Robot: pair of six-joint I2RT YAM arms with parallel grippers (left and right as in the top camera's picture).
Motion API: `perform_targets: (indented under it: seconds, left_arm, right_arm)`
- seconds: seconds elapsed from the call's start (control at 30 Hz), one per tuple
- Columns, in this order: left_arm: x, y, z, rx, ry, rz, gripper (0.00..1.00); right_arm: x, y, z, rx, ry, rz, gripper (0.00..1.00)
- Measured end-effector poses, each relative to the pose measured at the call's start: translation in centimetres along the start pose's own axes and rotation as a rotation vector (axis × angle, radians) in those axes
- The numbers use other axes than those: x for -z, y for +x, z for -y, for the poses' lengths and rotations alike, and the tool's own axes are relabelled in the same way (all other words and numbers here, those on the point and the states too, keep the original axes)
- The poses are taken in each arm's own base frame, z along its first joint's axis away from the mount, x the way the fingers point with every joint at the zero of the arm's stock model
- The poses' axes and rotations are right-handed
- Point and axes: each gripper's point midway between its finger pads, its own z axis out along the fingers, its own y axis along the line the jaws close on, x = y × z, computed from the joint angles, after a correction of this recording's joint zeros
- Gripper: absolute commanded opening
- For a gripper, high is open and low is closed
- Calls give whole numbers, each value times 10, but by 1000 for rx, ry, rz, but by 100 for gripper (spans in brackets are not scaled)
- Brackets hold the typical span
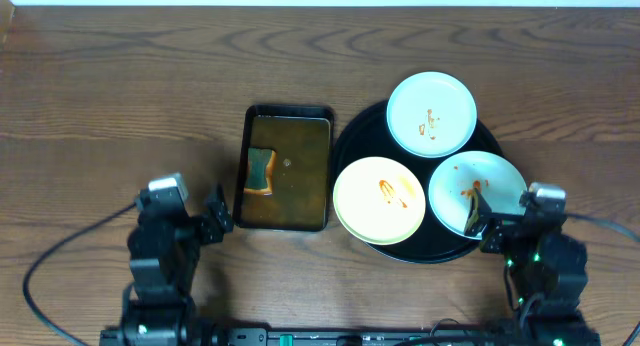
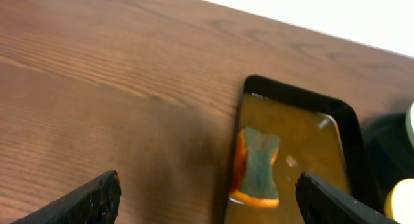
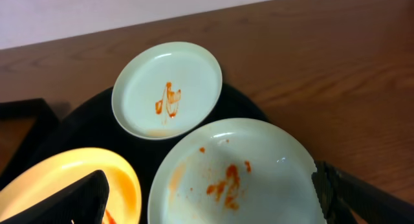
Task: Clean dirty plates on tray and stack at the side
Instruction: 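Move the left gripper over the sponge on the black rectangular tray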
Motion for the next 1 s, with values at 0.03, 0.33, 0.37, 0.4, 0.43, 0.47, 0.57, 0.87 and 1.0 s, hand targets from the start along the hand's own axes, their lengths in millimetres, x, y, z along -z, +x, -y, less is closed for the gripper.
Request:
perform_targets:
  seconds: [0.03,0.33,0.37,0.4,0.43,0.47,0.57,0.87,1.0]
  left_arm:
    - [-1,-4,2,1,4,-20,87]
    - [-16,-16,24,21,57,-274,87]
    - [-18,-16,25,25,57,-303,87]
    - [-20,-15,26,28,55,-337,87]
    - [-22,-15,27,30,52,-369,87]
    - [-24,-15,28,32,51,-390,87]
    - [-28,-6,33,29,51,-482,87]
    - [-36,10,35,29,51,-566,87]
    - [-43,-2,40,27,75,-511,87]
  right_arm:
    - [0,-1,0,0,6,-32,99]
    - [-3,0,0,5,70,-390,99]
    - [-3,0,0,5,77,-428,99]
    - [-3,0,0,6,84,-467,99]
    - [-5,-1,0,6,89,-497,99]
    - [-6,-4,-1,7,95,-527,99]
    - [-11,-10,-2,9,101,-566,99]
    - [-16,-8,-2,10,107,-599,99]
    - [-16,-9,-2,10,106,-598,99]
